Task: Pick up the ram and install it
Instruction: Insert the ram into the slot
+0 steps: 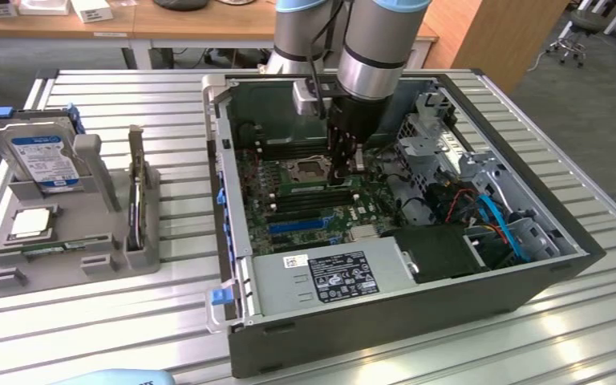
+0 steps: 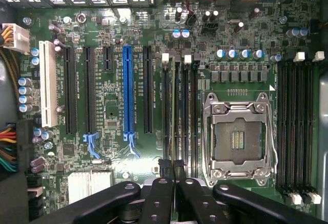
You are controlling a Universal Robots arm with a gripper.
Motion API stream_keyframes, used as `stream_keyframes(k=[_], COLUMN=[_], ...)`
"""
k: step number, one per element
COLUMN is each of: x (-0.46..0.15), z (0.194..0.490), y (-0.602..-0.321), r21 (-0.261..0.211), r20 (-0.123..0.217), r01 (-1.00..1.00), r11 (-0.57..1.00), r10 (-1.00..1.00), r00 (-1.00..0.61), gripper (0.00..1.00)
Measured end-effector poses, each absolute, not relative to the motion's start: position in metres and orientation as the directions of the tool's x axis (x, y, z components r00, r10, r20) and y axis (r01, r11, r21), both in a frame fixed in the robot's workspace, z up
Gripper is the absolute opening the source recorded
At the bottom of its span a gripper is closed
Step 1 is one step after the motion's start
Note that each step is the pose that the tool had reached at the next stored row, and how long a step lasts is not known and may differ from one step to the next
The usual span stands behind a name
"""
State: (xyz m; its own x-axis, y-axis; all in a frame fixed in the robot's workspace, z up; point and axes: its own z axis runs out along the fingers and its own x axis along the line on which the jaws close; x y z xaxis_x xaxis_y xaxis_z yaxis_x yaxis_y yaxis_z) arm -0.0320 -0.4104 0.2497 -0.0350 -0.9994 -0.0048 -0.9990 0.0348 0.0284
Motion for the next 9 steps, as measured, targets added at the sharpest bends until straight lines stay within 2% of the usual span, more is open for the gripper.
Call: stream_keyframes(k=[9], x=[-0.0307], z=[0.2496], y=[-0.4105], r21=[0.038], r20=[-0.004], r01=[-0.999], r11=[0.034], r10=[-0.999], r00=[-0.034], gripper=[0.11])
